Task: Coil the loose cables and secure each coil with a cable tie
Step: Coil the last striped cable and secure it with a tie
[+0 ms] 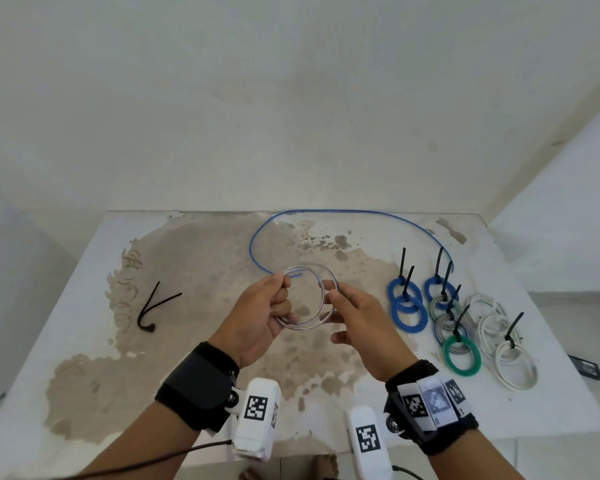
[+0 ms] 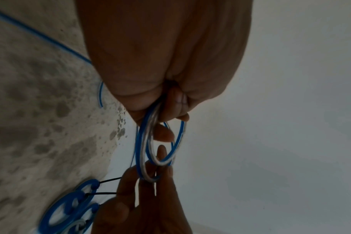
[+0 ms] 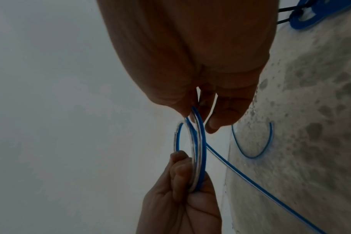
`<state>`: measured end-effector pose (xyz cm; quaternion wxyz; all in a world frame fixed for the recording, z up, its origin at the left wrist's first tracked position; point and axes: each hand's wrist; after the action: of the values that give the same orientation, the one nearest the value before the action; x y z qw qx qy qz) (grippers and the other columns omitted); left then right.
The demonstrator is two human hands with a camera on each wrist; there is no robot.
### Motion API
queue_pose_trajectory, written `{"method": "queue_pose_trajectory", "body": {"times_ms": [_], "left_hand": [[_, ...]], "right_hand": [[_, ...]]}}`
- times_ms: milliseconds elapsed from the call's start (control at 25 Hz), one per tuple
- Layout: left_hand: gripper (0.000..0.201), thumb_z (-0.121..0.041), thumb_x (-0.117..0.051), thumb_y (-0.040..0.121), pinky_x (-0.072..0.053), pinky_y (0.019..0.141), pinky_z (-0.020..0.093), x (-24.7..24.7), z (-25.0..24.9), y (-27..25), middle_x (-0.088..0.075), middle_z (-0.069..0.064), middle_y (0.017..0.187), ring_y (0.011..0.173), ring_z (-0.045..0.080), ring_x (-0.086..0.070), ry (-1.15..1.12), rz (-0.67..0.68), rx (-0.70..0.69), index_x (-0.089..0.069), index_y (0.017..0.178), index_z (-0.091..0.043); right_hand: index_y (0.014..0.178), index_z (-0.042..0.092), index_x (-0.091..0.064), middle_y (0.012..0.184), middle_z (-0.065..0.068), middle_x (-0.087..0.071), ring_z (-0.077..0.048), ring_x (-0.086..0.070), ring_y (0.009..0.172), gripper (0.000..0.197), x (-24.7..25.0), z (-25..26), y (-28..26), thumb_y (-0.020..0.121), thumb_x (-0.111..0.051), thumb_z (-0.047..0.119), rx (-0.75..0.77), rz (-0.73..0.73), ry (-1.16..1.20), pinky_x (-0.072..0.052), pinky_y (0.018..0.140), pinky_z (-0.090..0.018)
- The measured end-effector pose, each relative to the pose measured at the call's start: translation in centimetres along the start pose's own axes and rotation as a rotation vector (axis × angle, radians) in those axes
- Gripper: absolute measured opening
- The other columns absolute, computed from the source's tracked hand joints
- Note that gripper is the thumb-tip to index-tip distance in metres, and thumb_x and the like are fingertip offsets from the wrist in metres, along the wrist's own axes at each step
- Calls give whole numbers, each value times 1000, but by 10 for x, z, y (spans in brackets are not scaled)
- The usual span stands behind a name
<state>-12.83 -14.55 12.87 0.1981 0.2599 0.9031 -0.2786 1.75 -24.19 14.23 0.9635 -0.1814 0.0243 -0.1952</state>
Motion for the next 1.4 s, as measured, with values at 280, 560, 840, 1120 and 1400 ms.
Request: {"method": "queue_pose_trajectory", "body": {"times_ms": [280,560,840,1120,1400], "left_hand": [[28,-27,-39,107,-26,47,25,-35,-5,18,-17,-6,64,50,11,-16,297,13,41,-51,84,-15],[31,-27,-40,104,-26,47,26,-59,1,21,-20,-5,60,51,13,-18,592,-62,3,-46,75,-17],[32,-24,-39,103,-32,51,30,-71,13,28,-24,-8,57,51,11,-24,565,-113,-1,-40,71,-18],[10,-35,-60,95,-40,76,21,-68,8,31,-58,-9,91,84,7,-54,952,-562,-520,-59,95,-25],[22,-37,-53,102,-39,77,5,-62,-32,33,-71,-26,89,88,-14,-61,1276,-105,-503,-75,106,-33]], "right_hand": [[123,25,-69,96,4,-65,-13,-66,81,28,49,14,18,108,-46,24,-2,229,-30,-50,63,-26],[111,28,-70,86,8,-71,-18,-68,77,21,69,13,37,104,-52,37,177,287,-281,-53,65,-27],[93,24,-66,79,4,-72,-12,-69,68,26,74,6,51,106,-48,38,252,341,-448,-50,61,-21],[84,20,-57,62,9,-62,-23,-71,75,33,86,22,67,107,-44,40,272,387,-555,-52,76,-37],[85,22,-57,64,2,-65,-21,-62,67,32,84,46,75,107,-43,41,312,394,-530,-48,73,-38]]}}
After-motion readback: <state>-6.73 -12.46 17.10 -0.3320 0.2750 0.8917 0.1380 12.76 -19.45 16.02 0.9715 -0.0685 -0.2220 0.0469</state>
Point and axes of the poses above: each hand's wrist, its own y-axis towards the middle knuckle, its own x-axis out of the back of the hand, z = x × y
